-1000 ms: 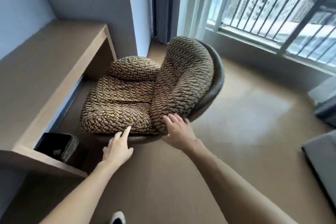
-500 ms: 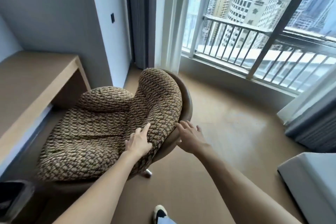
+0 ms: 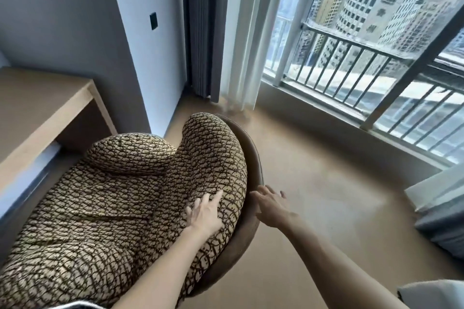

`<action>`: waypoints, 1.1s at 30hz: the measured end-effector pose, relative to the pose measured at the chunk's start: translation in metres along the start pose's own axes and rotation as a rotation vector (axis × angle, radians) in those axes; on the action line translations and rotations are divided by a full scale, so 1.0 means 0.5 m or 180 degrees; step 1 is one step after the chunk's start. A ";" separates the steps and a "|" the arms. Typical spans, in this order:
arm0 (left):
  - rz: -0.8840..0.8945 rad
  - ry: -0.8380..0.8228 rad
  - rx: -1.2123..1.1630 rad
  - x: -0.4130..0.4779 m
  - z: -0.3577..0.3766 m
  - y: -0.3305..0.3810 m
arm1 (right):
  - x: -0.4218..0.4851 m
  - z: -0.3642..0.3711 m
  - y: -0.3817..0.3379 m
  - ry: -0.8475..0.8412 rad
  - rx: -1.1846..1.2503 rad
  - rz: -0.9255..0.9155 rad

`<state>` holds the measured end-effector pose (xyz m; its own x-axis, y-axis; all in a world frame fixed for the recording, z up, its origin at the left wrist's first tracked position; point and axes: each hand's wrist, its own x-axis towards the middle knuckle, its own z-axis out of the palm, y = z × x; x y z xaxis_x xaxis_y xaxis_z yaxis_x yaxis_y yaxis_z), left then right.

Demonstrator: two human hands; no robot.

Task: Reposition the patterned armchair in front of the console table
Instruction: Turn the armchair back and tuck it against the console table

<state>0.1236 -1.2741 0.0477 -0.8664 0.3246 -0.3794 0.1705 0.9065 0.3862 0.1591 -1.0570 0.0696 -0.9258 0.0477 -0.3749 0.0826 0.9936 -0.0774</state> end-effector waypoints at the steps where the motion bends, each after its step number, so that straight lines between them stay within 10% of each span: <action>1: -0.0005 0.0013 0.0051 0.026 0.002 0.004 | 0.034 -0.003 0.016 -0.0059 -0.0054 -0.0040; 11: -0.0714 0.0416 -0.0566 0.324 -0.001 0.062 | 0.472 -0.095 0.140 -0.0438 -0.1009 -0.1184; 18: -0.1613 0.0305 -0.1038 0.369 0.059 0.117 | 0.625 -0.085 0.164 -0.1848 -0.3130 -0.2678; 23: -0.2190 0.1009 -0.0901 0.325 0.134 0.173 | 0.629 -0.043 0.206 -0.1216 -0.2958 -0.3946; 33: -0.2945 0.1767 -0.0603 0.287 0.237 0.366 | 0.590 0.009 0.232 -0.0695 -0.2394 -0.4348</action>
<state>0.0860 -1.0296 -0.0354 -0.7210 -0.6702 -0.1759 -0.6887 0.6653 0.2882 -0.1027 -0.9283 -0.0543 -0.0701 -0.8420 -0.5349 -0.9951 0.0965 -0.0216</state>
